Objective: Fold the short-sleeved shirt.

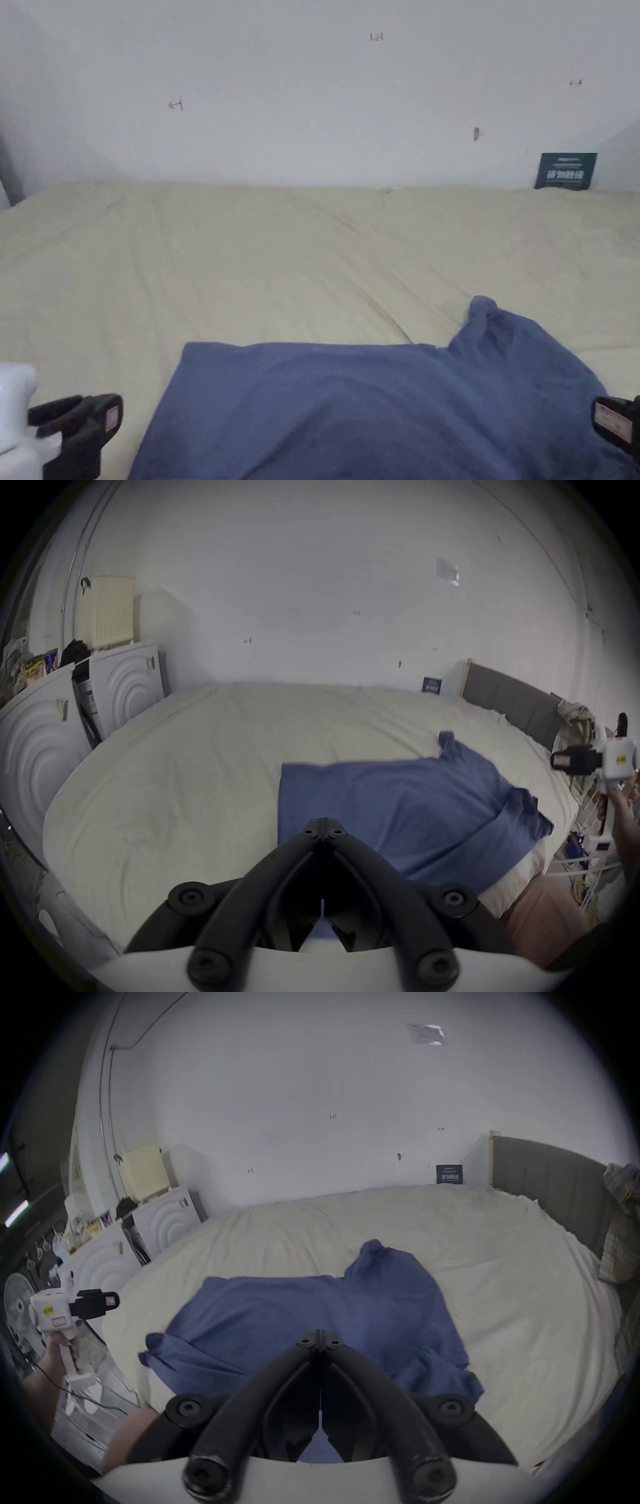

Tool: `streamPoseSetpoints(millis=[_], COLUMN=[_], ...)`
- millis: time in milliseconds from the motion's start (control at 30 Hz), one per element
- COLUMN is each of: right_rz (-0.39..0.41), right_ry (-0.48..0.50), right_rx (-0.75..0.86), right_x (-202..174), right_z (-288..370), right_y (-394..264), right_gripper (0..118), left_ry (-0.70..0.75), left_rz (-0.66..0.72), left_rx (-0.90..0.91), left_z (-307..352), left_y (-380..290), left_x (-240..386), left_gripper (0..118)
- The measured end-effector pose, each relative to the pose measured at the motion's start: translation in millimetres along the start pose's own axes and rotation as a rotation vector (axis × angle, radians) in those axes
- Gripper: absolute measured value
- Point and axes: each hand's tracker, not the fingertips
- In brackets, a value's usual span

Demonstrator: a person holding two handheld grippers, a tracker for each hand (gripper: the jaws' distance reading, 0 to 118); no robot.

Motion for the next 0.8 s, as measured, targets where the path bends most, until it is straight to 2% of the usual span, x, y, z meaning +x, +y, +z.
streamPoseSetpoints(millis=[133,233,333,367,400,467,533,600,733,767,800], right_rz=[0.002,0.017,0.0,-0.01,-0.02,-0.033,-0.017,0.045,0.014,-0.003,-0.003], right_ry=[0.02,0.008,0.017,0.018,0.021,0.016,-0.003,-0.052,-0.024,-0.015,-0.02], right_rx=[-0.013,-0.033,-0.065,-0.074,-0.087,-0.106,-0.109,-0.108,-0.139,-0.146,-0.149], right_x=[-2.0,-2.4,0.7,2.1,4.1,7.5,11.0,11.3,16.1,17.8,17.3], right_z=[-16.8,-28.0,-38.0,-40.8,-44.0,-50.1,-55.5,-60.8,-72.6,-74.9,-77.5], right_y=[9.4,13.2,13.7,13.3,12.7,11.2,8.4,6.5,3.1,2.7,1.5], right_gripper=[0,0,0,0,0,0,0,0,0,0,0], left_ry=[-0.003,-0.055,-0.016,-0.033,-0.045,-0.047,0.019,0.026,0.033,0.036,0.023], left_rz=[0.06,0.043,0.02,0.02,0.039,0.073,0.052,0.005,-0.034,-0.029,-0.014], left_rx=[-0.115,-0.3,-0.399,-0.428,-0.44,-0.508,-0.55,-0.585,-0.625,-0.624,-0.631], left_z=[-81.4,-167.6,-234.9,-253.2,-269.6,-297.6,-312.6,-329.2,-336.6,-338.9,-342.4], left_y=[54.1,74.5,80.4,80.9,80.2,75.1,71.1,68.5,57.5,55.5,53.3], left_x=[-23.9,-46.4,-58.3,-62.8,-69.6,-75.7,-77.5,-75.1,-66.4,-64.2,-69.8], left_gripper=[0,0,0,14,43,118,114,114,114,111,97])
